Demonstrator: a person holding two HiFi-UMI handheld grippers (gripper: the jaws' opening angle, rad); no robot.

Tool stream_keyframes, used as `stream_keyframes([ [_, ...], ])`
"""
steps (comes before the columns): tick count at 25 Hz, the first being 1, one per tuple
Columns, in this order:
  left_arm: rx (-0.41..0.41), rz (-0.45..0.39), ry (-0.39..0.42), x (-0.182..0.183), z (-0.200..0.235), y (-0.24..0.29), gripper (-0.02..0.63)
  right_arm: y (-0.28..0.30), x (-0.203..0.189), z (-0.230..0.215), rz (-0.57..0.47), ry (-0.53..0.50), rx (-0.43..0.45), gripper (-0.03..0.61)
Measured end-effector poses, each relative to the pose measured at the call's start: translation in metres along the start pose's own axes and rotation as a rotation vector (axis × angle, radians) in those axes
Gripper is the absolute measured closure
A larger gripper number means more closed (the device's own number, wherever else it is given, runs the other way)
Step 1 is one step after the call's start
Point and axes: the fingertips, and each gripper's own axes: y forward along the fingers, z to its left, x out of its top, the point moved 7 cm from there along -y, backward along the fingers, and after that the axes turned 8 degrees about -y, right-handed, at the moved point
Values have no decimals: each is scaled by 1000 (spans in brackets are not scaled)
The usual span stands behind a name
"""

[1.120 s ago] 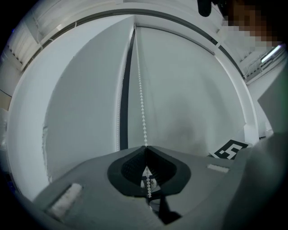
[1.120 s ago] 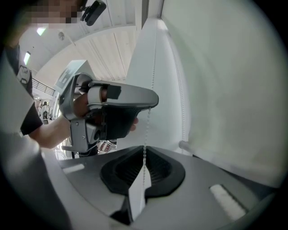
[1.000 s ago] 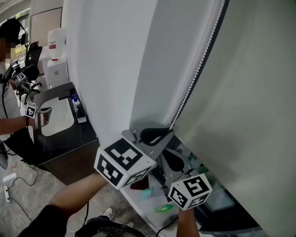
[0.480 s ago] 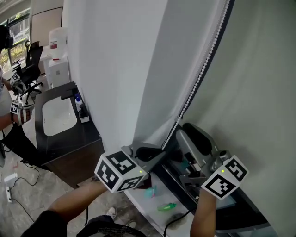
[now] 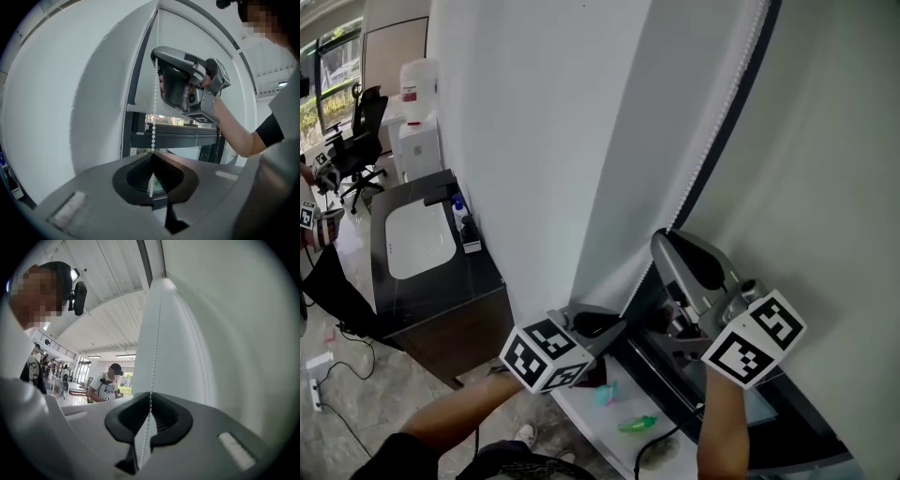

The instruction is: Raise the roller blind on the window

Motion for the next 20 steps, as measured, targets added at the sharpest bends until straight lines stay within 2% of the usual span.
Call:
stream_keyframes([
  [4, -63, 26, -20, 0, -4, 0, 601, -3, 0, -1, -3, 26, 9, 571],
  [6, -70, 28, -16, 4, -5, -6, 600, -8, 1, -2, -7, 23, 6, 571],
  [9, -112, -52, -47, 24, -13, -20, 535, -16, 4, -2, -5, -7, -5, 571],
  [13, -179, -191, -88, 72, -25, -44, 529, -24, 2, 0, 27, -49, -15, 571],
  [17, -170, -266, -65, 109, -27, -55, 529, -26, -48, 8, 158, -37, 18, 571],
  [20, -146, -248, -19, 120, -31, -47, 529, -37, -92, 19, 235, 16, 42, 571],
])
